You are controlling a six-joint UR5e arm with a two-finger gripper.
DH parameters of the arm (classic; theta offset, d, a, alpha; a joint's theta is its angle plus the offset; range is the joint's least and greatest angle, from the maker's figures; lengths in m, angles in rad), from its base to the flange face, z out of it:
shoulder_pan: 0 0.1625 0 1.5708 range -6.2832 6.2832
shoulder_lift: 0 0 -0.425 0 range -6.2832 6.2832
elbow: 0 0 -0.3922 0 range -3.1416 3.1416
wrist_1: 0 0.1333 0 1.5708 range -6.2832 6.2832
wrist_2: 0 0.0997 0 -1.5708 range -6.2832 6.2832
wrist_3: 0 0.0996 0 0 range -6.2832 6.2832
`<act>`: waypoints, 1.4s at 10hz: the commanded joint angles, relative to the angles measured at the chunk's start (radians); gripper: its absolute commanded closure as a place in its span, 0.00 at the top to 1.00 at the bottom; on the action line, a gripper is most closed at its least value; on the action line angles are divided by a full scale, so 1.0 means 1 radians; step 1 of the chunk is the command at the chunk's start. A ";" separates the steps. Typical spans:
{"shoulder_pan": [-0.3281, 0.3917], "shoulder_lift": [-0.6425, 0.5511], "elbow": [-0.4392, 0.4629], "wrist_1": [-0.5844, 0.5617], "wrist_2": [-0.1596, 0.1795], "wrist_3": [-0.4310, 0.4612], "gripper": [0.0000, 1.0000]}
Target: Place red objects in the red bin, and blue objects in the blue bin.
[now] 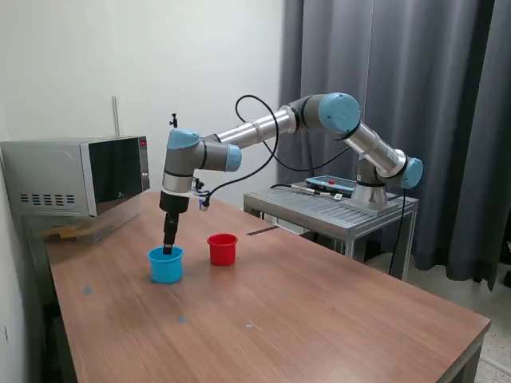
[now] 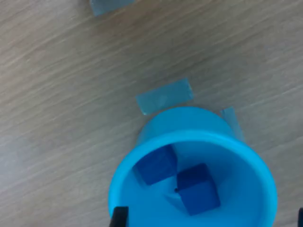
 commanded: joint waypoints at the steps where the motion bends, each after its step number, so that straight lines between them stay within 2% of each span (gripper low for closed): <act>1: 0.006 -0.002 0.001 0.003 0.000 -0.003 1.00; 3: 0.008 -0.044 0.036 0.009 -0.002 -0.006 1.00; 7: 0.008 -0.188 0.165 0.024 -0.006 -0.046 1.00; 9: 0.029 -0.245 0.184 0.055 -0.009 -0.058 1.00; 14: 0.034 -0.480 0.298 0.119 -0.012 -0.081 1.00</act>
